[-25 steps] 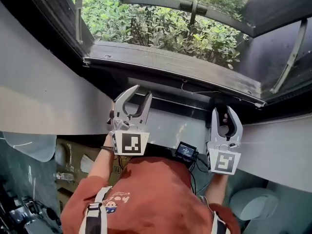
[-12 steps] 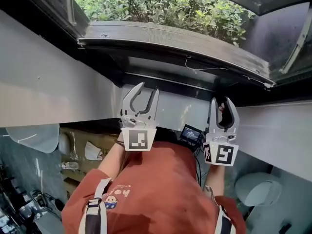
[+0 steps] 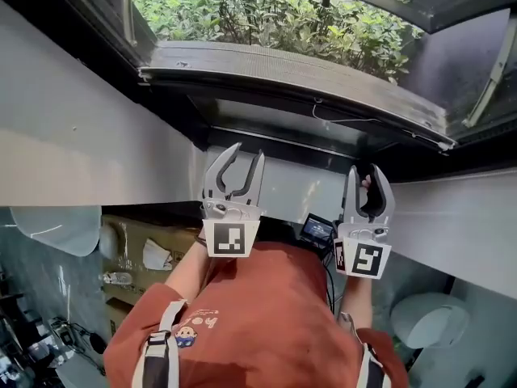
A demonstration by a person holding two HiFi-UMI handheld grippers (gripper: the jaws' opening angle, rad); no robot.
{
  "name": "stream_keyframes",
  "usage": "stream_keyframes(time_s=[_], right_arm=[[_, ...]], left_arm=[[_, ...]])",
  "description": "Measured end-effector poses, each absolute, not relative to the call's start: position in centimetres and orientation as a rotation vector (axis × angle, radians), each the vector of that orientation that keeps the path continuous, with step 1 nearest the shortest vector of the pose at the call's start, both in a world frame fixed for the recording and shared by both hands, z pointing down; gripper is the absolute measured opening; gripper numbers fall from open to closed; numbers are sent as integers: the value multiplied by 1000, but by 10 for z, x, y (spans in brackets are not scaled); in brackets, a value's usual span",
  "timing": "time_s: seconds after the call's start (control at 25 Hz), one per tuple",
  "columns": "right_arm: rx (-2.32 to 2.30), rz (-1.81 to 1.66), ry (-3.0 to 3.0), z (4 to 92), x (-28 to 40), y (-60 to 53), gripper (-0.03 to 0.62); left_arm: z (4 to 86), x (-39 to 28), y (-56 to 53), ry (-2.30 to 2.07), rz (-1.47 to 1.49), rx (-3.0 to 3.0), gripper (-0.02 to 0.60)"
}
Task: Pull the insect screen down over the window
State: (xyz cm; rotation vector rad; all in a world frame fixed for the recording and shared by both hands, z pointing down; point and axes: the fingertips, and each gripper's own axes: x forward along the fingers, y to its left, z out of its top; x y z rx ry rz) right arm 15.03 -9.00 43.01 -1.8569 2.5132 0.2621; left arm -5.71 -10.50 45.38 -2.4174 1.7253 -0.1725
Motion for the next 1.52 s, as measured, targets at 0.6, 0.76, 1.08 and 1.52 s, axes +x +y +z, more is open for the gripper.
stream_keyframes(time_s=[0.6, 0.76, 1.08, 1.52], right_arm=[[-1844, 319, 2549, 431, 142, -97, 80], [-1844, 320, 2547, 431, 142, -98, 51], [-1781, 268, 2543, 423, 143, -101, 9], [-1754, 244, 2588, 428, 142, -100, 9]], left_arm=[[445, -57, -108, 1687, -147, -2380, 68], [440, -55, -111, 1664, -121, -2361, 43], [441, -52, -116, 1651, -105, -2414, 6], [443, -50, -120, 1645, -117, -2412, 6]])
